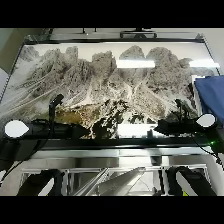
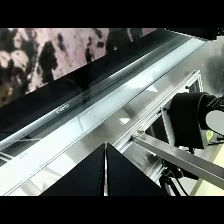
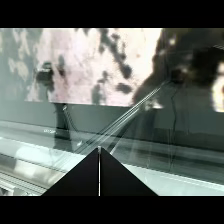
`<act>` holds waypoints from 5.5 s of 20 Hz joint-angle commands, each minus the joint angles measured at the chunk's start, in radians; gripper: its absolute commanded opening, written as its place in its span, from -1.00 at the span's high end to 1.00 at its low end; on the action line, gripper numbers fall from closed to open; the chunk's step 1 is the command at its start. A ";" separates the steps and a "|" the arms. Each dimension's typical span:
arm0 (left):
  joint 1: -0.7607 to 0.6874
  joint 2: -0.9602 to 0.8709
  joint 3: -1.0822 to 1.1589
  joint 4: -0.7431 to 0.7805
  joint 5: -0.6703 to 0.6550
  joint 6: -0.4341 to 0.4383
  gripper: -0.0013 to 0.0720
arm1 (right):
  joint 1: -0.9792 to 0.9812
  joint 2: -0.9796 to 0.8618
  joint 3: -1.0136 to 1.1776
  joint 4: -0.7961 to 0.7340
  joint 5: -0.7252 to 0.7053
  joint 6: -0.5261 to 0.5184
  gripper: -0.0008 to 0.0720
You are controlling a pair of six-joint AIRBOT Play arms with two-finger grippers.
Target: Fold the shirts.
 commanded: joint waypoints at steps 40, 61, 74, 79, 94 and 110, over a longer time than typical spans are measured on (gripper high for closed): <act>0.840 -0.623 0.497 0.423 -0.005 -0.142 0.91 | 0.001 -0.005 0.000 0.007 0.000 0.001 0.92; -0.034 -0.555 0.445 0.078 0.079 -0.061 -0.99 | 0.001 -0.005 0.000 0.007 0.000 0.001 0.92; 0.170 -0.595 0.156 0.195 0.322 0.094 -0.94 | 0.003 -0.008 0.000 0.101 -0.122 -0.015 0.87; 0.109 -0.809 0.336 0.129 0.325 0.168 -0.94 | 0.097 -0.101 0.000 0.213 -0.257 -0.172 0.04; 0.055 -1.011 0.543 0.127 0.227 0.167 0.94 | 0.234 -0.525 0.010 0.819 -0.394 -0.685 0.04; 0.133 -0.833 0.543 0.086 0.179 0.166 0.94 | 0.262 -0.635 0.229 0.830 -0.174 -0.729 0.93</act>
